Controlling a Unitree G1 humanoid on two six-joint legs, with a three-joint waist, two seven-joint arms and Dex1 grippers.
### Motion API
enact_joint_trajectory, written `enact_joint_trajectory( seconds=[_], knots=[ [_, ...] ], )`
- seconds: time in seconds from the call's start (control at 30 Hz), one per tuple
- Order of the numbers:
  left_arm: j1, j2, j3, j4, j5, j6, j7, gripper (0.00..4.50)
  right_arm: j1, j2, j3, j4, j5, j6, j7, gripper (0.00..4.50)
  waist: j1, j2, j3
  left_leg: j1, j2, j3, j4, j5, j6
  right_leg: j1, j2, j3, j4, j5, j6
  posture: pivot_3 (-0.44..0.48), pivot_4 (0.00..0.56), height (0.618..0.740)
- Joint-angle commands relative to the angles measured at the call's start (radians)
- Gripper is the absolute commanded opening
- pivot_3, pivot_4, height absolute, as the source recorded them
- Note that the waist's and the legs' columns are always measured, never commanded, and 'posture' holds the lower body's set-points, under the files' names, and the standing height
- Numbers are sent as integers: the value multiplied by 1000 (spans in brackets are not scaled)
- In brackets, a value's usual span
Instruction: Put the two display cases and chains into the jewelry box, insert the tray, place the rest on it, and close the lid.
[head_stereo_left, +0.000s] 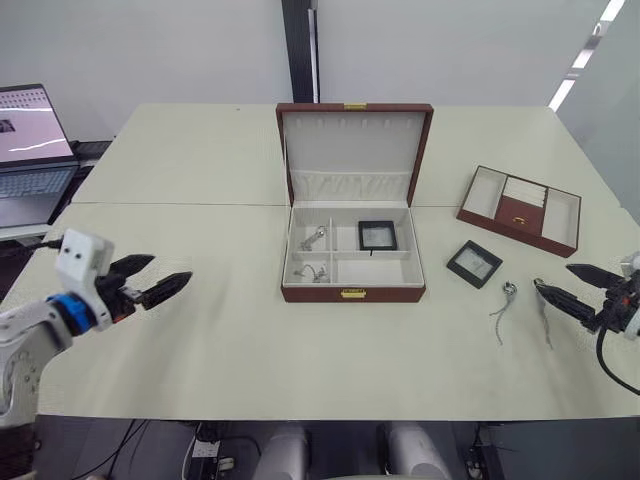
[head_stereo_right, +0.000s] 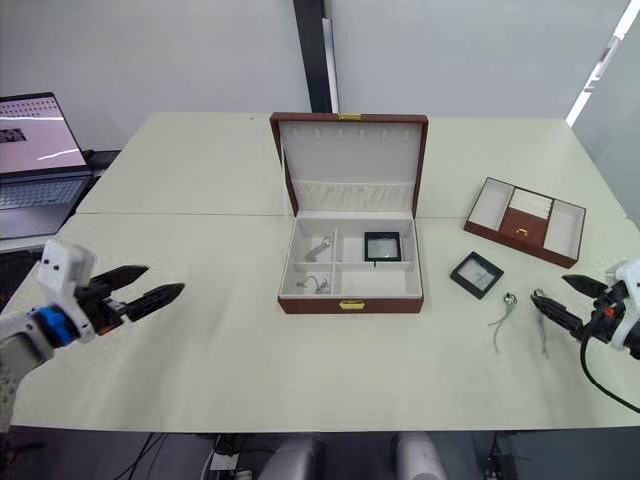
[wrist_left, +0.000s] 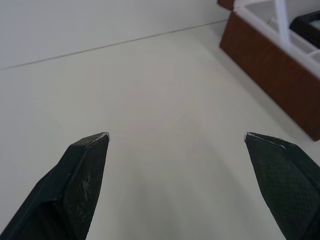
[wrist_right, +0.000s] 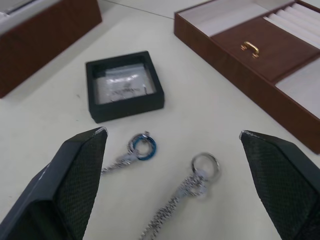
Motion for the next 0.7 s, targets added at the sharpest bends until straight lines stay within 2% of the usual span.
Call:
enact_joint_trajectory(
  seconds=[0.03,0.23,0.37,0.53,0.7],
  knots=[
    [-95,21,-68,-81,-45,39,-34,4487,28,20,-43,-132,51,61,-48,4500,1,0,0,0,0,0,0,0,0,0,0,0,0,0,0,0,150,740],
    [-280,-17,-259,-110,-59,56,-116,4487,55,55,-23,-266,54,113,-117,4500,0,0,0,0,-1,1,0,0,0,0,0,1,0,0,0,0,150,740],
    [-406,-75,-412,-101,-28,27,-191,4487,35,26,64,-340,29,201,-146,4500,-2,0,0,0,-1,1,0,0,0,0,1,1,0,0,0,0,150,740],
    [-465,-127,-524,-83,14,-29,-264,4487,-29,7,154,-382,-7,246,-186,4500,-5,0,0,0,0,2,0,0,0,-1,1,1,0,0,0,0,150,740],
    [-483,-176,-584,-47,72,-122,-308,4487,-125,31,275,-387,-83,269,-246,4500,-2,0,0,-1,0,1,1,0,0,-1,1,1,0,0,0,0,150,740]
  ],
)
